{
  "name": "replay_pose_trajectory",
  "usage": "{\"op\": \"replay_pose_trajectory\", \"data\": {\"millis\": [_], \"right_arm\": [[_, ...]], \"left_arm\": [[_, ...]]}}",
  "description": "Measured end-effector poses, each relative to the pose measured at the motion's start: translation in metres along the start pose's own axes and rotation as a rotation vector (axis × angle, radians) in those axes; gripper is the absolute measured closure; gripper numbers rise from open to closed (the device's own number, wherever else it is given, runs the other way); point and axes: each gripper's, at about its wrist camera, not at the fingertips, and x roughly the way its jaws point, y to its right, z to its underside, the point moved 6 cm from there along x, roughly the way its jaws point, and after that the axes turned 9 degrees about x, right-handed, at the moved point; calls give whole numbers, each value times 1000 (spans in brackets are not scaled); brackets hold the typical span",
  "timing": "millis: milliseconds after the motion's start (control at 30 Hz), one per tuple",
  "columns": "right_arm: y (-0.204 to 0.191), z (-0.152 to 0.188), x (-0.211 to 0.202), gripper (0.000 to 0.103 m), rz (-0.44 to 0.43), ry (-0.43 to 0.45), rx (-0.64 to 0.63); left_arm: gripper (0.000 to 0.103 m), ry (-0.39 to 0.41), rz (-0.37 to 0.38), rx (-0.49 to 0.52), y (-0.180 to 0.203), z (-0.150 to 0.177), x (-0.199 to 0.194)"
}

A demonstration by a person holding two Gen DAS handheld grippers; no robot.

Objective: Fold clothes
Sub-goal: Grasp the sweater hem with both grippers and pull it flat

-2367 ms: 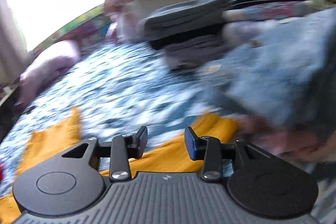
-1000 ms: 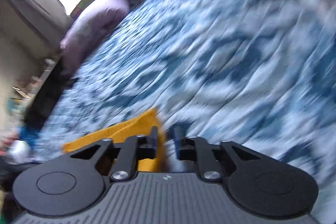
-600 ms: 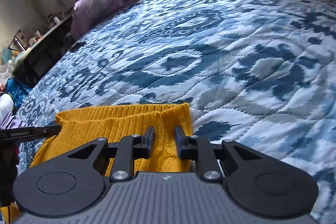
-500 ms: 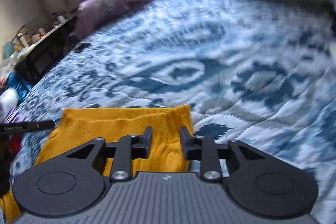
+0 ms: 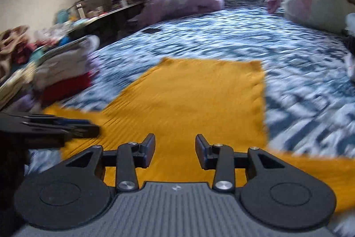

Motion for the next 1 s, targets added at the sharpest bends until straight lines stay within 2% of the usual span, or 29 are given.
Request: {"op": "replay_pose_trajectory", "data": {"millis": [67, 167, 233, 267, 300, 333, 400, 500, 600, 767, 867, 1000], "right_arm": [[-14, 28, -3, 67, 12, -16, -35], [-25, 73, -3, 65, 109, 46, -159], [-35, 82, -12, 64, 163, 80, -210], [-36, 82, -15, 64, 170, 84, -196], [-35, 81, -18, 63, 163, 82, -156], [-30, 82, -17, 62, 159, 63, -120], [-26, 80, -21, 62, 155, 45, -92], [-24, 82, -38, 62, 142, 26, -40], [4, 93, -54, 61, 111, 4, 138], [55, 102, -79, 59, 57, 40, 473], [77, 102, -89, 45, 42, 110, 565], [106, 101, -92, 46, 11, 179, 680]], "left_arm": [[72, -40, -31, 59, 16, 25, 4], [70, 42, -107, 159, 30, 45, -2], [67, 59, -110, 136, 30, 43, -13], [63, 69, -97, 111, 28, 42, -18], [56, 59, -89, 97, 27, 44, -17], [53, 38, -88, 93, 27, 48, -12], [52, 20, -89, 88, 27, 57, -6], [51, -16, -74, 72, 27, 52, -10], [51, -68, -58, 49, 26, 53, -10], [50, -116, -60, 50, 30, 56, -19], [47, -133, -47, 14, 26, 54, -22], [46, -131, -38, -14, 21, 47, -27]]}}
